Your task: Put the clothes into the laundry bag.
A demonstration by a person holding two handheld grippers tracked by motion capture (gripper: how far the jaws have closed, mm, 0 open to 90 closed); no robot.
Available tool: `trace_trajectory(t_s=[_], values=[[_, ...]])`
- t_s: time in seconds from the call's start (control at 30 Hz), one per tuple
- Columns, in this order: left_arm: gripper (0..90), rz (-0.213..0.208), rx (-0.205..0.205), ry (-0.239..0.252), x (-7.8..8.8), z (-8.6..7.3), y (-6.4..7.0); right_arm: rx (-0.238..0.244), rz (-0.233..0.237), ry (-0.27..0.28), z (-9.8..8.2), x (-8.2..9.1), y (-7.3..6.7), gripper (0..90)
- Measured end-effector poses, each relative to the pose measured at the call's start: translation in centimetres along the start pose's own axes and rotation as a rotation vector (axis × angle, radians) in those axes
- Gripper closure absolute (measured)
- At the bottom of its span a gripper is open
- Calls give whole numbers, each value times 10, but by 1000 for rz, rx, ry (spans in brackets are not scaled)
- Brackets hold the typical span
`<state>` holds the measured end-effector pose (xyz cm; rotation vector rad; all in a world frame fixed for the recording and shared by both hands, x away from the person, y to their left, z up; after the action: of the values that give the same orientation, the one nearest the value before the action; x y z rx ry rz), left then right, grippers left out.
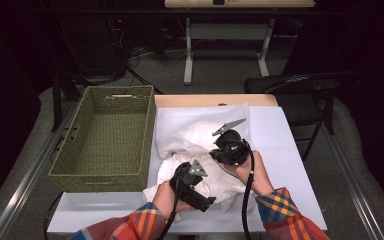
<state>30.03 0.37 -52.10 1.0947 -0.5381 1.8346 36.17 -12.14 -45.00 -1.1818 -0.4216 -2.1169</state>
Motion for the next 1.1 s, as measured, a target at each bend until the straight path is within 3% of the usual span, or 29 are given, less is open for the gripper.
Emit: trace_trajectory(t_s=[0.1, 0.17, 0.2, 0.3, 0.4, 0.5, 0.63, 0.83, 0.9, 1.1], values=[[50, 14, 5, -34, -22, -3, 0, 4, 0, -2, -1, -1, 0, 887], [64, 25, 40, -32, -33, -4, -3, -1, 3, -5, -2, -2, 1, 887], [114, 45, 49, -24, -37, -4, -7, 2, 3, -7, -3, -2, 1, 887], [347, 50, 79, 0, -38, -5, -17, -5, 4, -10, -4, -3, 4, 888], [582, 8, 130, 26, -36, -7, -28, -8, 6, -12, -3, -4, 3, 888], [698, -28, 171, 64, -29, -7, -35, -3, 9, -8, -3, -2, 2, 890], [728, -19, 202, 134, -11, 1, -41, -13, 31, 20, 0, 5, -2, 893], [744, 3, 296, 261, 17, 24, -59, -8, 53, 58, 4, 14, -6, 894], [744, 4, 305, 255, 14, 30, -63, -20, 79, 66, 4, 16, -7, 894], [719, 40, 324, 192, -22, 30, -68, -15, 68, 26, 0, 8, -3, 892]])
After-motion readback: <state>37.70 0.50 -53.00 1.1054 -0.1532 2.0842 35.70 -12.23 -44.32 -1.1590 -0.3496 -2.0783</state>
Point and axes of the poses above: each handheld gripper's, and its own axes: x roughly backward along the jaws, z roughly out of its top, y roughly to its right, the point moved 3 cm from there along -x, roughly forward along the jaws, and after that the axes turned 7 degrees about -y, right-handed, at the moved point
